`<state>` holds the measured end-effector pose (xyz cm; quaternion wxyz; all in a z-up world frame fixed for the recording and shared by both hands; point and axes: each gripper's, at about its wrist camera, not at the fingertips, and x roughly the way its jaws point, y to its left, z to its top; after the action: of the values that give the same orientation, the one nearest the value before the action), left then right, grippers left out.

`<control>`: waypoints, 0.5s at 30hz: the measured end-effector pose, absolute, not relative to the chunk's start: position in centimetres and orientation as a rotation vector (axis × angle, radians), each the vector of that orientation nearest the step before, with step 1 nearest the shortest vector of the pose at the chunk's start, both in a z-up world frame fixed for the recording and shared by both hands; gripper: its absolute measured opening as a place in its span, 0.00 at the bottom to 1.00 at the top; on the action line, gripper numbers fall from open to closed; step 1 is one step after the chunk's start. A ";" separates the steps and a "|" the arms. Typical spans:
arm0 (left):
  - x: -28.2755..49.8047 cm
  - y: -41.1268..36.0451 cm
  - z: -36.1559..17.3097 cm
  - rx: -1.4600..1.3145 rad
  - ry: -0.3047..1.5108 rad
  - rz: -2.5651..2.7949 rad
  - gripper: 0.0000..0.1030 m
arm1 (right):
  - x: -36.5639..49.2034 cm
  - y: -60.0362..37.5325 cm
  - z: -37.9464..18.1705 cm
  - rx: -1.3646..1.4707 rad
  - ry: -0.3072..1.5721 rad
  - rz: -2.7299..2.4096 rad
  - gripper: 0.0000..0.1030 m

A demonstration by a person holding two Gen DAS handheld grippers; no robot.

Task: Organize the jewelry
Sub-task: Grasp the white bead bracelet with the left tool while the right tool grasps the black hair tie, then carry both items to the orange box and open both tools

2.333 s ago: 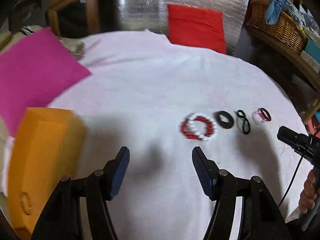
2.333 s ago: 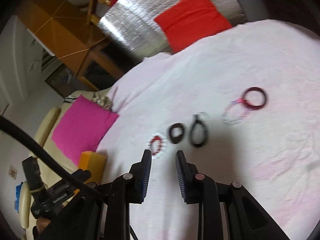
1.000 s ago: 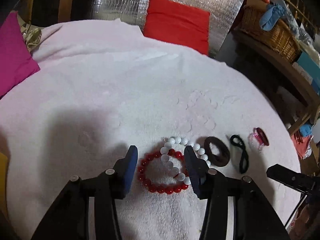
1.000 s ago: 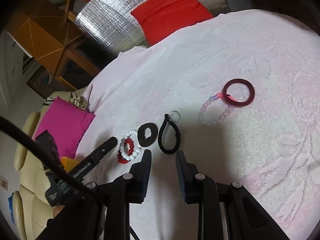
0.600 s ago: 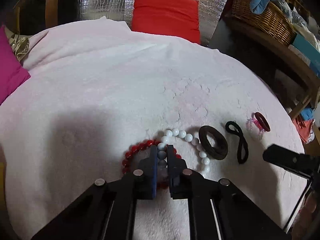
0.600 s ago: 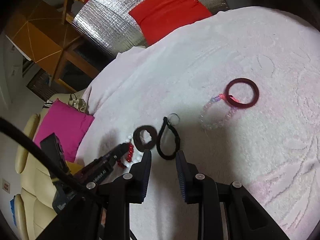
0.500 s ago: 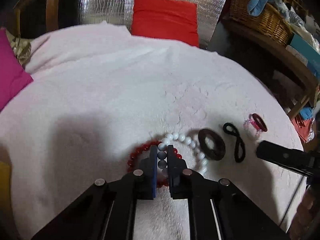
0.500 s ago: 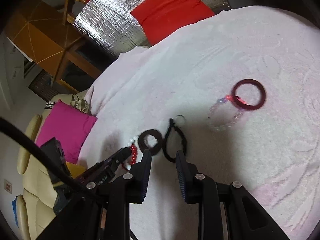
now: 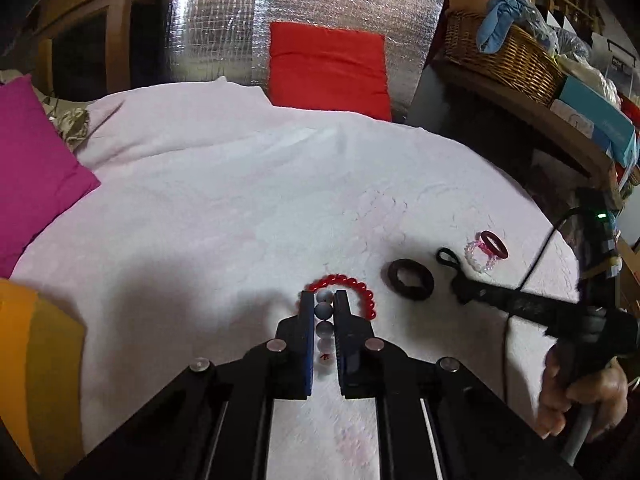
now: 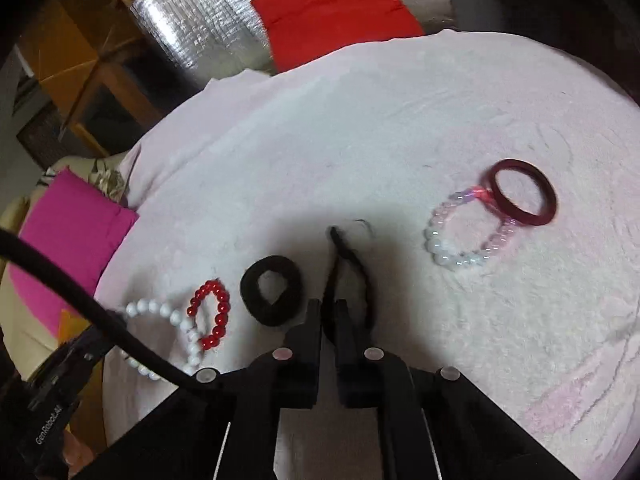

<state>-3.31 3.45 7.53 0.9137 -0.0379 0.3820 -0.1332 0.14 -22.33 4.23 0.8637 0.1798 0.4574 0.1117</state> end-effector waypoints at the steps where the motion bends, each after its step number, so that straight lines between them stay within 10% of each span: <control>1: -3.6 3.7 7.7 -0.080 0.783 -0.272 0.09 | -0.2 -22.6 4.7 0.383 0.938 0.244 0.06; 15: -7.7 5.1 10.6 -0.099 0.716 -0.273 0.09 | -6.3 -29.3 10.4 0.541 0.752 0.358 0.06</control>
<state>-7.69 5.11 10.62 0.9262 -0.0483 0.3493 -0.1332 -6.29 -29.28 10.41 0.8791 0.2596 0.3609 0.1718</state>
